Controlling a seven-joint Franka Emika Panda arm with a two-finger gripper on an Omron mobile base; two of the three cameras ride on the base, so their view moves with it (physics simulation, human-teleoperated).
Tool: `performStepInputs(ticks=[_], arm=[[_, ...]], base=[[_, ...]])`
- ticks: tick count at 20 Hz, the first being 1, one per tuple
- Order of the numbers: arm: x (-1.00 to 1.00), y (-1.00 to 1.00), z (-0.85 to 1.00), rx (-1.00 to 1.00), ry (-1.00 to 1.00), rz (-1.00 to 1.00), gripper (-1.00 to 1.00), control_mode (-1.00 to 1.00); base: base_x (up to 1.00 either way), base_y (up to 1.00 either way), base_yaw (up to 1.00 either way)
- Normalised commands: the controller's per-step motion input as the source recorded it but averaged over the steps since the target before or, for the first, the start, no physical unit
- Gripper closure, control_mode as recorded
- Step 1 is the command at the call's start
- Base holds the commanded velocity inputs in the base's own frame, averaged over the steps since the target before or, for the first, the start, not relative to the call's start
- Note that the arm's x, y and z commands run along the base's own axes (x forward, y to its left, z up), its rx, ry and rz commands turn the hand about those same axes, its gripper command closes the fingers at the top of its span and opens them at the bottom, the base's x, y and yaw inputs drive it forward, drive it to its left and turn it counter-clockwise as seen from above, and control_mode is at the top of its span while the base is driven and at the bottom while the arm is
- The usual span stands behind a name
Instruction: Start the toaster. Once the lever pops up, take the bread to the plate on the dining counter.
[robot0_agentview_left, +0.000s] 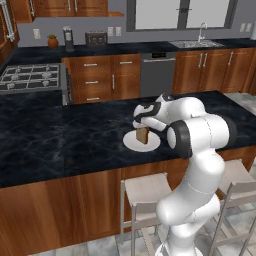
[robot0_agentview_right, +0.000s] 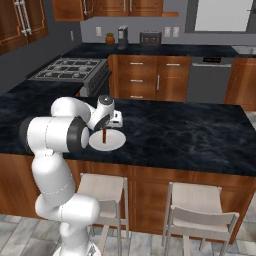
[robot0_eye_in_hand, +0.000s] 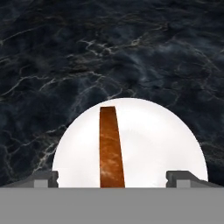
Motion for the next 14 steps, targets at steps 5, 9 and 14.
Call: performStepInputs(ticks=[5,9,14], arm=[[-0.09,0.00,0.18,0.00,0.00,0.00,-1.00,-1.00],[-0.14,0.00,0.37,0.00,0.00,0.00,-1.00,-1.00],[-0.11,0.00,0.40,0.00,0.00,0.00,-1.00,-1.00]], base=[[0.00,0.00,0.00],[0.00,0.00,0.00],[0.00,0.00,0.00]])
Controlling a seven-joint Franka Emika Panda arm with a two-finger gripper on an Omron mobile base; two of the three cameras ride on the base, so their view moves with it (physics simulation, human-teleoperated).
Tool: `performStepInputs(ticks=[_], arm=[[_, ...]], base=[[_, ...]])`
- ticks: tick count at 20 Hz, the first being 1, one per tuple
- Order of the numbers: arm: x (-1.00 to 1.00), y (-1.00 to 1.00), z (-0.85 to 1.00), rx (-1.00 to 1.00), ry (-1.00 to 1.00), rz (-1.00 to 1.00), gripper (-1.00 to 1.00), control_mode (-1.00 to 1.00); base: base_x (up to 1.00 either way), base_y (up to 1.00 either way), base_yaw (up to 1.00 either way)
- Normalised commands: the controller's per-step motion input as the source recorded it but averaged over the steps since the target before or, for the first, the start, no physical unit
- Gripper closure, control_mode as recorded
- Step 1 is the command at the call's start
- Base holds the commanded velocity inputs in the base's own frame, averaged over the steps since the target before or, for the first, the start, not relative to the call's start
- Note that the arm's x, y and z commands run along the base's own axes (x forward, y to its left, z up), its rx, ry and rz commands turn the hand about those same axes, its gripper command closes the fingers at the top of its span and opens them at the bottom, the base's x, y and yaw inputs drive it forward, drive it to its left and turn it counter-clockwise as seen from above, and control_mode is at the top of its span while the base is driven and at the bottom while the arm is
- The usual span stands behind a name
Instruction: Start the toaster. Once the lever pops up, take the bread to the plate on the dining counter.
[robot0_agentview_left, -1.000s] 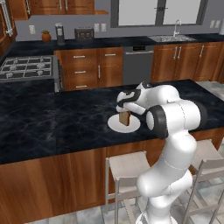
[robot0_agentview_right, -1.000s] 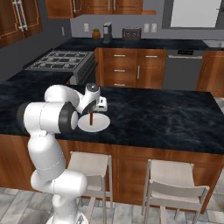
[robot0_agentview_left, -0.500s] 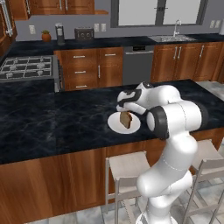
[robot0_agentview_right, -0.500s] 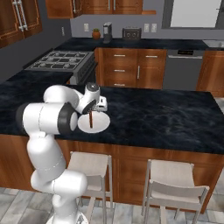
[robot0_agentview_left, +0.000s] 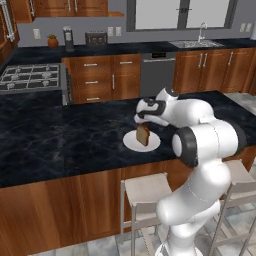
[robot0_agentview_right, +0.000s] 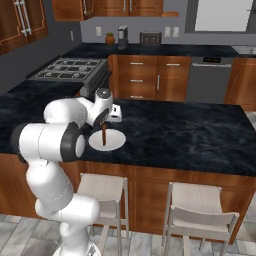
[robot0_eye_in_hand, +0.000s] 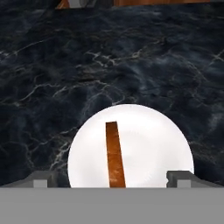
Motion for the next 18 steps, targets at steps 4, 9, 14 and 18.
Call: performStepInputs(ticks=[4,9,14,18], arm=[[-0.41,0.00,0.48,0.00,0.00,0.00,-1.00,-1.00],[-0.88,0.00,0.45,0.00,0.03,0.00,-1.00,-1.00],[-1.00,-0.03,0.36,0.00,0.06,-0.03,-1.00,-1.00],[-0.99,-0.09,0.37,0.00,0.07,-0.06,-1.00,-1.00]], base=[[0.00,0.00,0.00],[0.00,0.00,0.00],[0.00,0.00,0.00],[0.00,0.00,0.00]])
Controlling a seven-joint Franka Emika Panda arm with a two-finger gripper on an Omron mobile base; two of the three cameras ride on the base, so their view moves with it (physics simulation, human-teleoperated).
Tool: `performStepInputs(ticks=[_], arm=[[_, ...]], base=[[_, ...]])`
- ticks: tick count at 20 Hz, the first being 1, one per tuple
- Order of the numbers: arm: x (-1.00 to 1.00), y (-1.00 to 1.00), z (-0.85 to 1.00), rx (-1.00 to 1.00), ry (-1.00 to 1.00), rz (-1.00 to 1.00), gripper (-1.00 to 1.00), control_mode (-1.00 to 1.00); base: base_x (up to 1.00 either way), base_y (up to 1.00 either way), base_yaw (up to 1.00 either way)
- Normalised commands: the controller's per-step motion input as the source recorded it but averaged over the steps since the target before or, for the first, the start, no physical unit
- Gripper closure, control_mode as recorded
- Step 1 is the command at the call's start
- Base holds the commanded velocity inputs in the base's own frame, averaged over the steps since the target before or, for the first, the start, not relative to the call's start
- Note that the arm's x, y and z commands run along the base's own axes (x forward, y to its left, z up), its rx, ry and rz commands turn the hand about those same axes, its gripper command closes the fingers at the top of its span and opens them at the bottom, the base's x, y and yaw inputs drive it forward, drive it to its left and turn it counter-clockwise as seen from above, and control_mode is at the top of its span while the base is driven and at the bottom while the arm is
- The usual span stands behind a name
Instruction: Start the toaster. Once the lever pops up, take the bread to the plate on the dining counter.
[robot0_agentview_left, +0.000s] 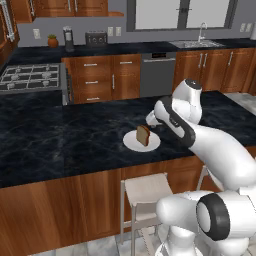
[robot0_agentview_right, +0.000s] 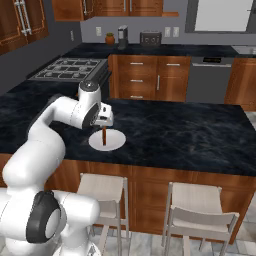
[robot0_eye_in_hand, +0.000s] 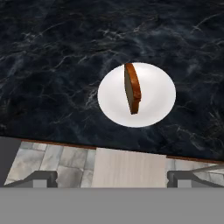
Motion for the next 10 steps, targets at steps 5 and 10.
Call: performStepInputs(ticks=[5,10], arm=[[-1.00,-0.12,0.28,0.00,0.05,-0.08,-1.00,-1.00],[-0.96,-0.01,0.34,0.00,0.02,-0.08,-1.00,-1.00]], base=[[0.00,0.00,0.00],[0.00,0.00,0.00]])
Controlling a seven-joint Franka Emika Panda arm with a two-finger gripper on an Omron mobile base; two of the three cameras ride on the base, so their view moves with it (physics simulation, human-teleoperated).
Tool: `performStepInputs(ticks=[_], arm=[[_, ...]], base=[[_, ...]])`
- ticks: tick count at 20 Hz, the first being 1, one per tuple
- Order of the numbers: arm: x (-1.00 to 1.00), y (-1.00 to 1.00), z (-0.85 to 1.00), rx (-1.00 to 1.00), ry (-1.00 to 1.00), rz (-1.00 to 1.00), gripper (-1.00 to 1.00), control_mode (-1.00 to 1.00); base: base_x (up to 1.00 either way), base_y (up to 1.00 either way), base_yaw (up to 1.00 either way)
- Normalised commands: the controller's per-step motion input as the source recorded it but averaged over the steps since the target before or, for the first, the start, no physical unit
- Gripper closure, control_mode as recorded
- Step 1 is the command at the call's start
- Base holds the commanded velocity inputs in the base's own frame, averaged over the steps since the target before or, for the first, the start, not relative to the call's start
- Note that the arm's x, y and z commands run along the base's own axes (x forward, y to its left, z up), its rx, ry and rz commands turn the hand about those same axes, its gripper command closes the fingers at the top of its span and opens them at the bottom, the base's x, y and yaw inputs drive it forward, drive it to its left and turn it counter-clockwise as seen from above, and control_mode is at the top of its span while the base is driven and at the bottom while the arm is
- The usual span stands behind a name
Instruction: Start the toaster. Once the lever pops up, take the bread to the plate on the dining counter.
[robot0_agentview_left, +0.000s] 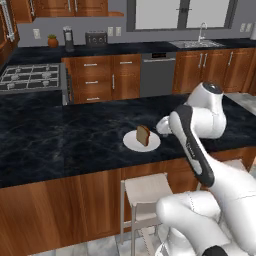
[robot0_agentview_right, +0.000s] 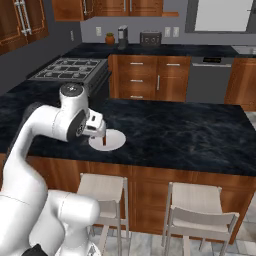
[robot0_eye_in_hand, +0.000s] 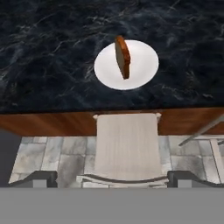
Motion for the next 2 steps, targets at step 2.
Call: performStepInputs(ticks=[2], arm=[[-0.87,0.00,0.35,-0.03,0.00,-0.06,-1.00,-1.00]], base=[[0.00,0.00,0.00]])
